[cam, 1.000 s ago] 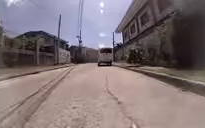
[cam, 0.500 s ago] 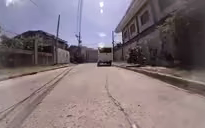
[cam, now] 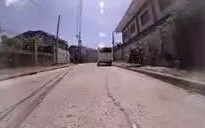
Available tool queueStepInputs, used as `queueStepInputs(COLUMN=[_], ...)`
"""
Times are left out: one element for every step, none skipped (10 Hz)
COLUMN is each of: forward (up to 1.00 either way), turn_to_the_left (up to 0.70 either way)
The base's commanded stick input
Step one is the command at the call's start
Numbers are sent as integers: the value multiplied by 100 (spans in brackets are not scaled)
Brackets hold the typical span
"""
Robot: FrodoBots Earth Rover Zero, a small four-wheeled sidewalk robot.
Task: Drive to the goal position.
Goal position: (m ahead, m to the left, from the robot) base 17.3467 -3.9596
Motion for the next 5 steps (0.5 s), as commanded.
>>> queueStepInputs(forward=[100, 100, 100, 100, 100], turn_to_the_left=[0, 0, 0, 0, 0])
